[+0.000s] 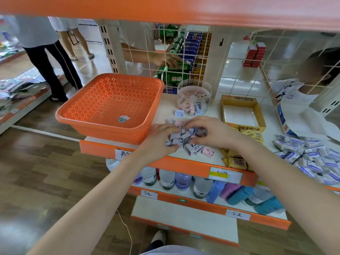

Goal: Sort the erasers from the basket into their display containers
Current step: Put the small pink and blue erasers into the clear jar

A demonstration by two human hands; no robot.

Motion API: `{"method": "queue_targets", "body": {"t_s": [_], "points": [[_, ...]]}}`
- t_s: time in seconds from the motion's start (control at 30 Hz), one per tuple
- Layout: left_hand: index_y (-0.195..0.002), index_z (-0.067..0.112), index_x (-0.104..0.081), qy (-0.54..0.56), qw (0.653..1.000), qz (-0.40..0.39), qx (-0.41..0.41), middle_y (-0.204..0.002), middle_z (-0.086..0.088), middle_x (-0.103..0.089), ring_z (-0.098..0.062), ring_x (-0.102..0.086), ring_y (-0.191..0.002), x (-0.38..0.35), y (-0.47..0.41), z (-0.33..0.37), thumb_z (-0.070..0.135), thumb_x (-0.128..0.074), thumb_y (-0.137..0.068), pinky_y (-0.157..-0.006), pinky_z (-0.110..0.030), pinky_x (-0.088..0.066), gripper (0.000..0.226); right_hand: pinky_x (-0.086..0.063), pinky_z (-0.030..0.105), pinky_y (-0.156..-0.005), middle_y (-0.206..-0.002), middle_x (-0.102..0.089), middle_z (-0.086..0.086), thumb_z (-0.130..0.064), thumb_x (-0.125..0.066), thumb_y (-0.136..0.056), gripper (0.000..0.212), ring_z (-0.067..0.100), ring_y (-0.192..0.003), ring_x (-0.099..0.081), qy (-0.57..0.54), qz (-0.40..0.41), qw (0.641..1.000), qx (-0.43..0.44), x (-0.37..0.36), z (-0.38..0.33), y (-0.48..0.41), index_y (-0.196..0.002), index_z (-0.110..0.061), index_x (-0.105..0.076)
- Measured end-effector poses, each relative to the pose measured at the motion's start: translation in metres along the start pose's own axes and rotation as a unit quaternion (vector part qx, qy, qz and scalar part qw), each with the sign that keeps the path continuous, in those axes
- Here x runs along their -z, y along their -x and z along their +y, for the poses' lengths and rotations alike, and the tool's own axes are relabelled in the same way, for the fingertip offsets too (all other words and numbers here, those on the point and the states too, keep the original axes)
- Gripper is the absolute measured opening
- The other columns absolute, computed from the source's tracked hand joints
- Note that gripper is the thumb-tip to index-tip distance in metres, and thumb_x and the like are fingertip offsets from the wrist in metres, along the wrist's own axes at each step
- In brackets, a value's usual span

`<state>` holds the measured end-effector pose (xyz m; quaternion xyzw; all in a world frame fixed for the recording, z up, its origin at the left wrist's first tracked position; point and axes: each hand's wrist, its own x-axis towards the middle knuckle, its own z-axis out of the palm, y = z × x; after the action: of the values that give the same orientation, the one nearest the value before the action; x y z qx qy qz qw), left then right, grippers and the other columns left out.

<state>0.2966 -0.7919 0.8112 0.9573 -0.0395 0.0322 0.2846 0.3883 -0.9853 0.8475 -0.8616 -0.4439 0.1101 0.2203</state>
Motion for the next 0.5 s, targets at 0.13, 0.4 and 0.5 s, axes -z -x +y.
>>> {"method": "queue_targets", "body": {"t_s": [0.13,0.4,0.5], "points": [[-0.139,0.025,-0.044,-0.042,0.999,-0.024,0.018,-0.144,0.006,-0.041,-0.015,-0.031,-0.132,-0.008,-0.006,0.001,0.033,-0.066,-0.085,-0.106,-0.026,-0.023,0.059,-0.022,0.018,-0.102,-0.139,-0.045,-0.004,-0.035,-0.078,-0.073,0.065,0.013,-0.128,-0.035,0.075,-0.077,0.994,0.025,-0.001,-0.003,-0.001,-0.132,-0.024,-0.053],[-0.13,0.026,-0.054,-0.022,0.999,0.013,0.027,-0.133,0.003,-0.053,-0.019,-0.044,-0.123,-0.012,-0.013,-0.004,0.027,-0.069,-0.081,-0.102,-0.033,-0.033,0.051,-0.021,0.016,-0.094,-0.13,-0.054,-0.004,-0.033,-0.072,-0.079,0.052,0.019,-0.118,-0.042,0.104,-0.013,0.994,-0.007,-0.005,0.005,-0.002,-0.128,-0.023,-0.056],[-0.127,0.021,-0.057,0.021,0.999,0.043,0.02,-0.131,0.002,-0.055,-0.016,-0.046,-0.122,-0.013,-0.011,-0.006,0.022,-0.071,-0.081,-0.101,-0.024,-0.032,0.048,-0.024,0.017,-0.09,-0.125,-0.058,-0.002,-0.034,-0.07,-0.081,0.049,0.019,-0.112,-0.042,0.105,0.005,0.994,-0.023,-0.008,0.007,-0.003,-0.127,-0.023,-0.057]]}}
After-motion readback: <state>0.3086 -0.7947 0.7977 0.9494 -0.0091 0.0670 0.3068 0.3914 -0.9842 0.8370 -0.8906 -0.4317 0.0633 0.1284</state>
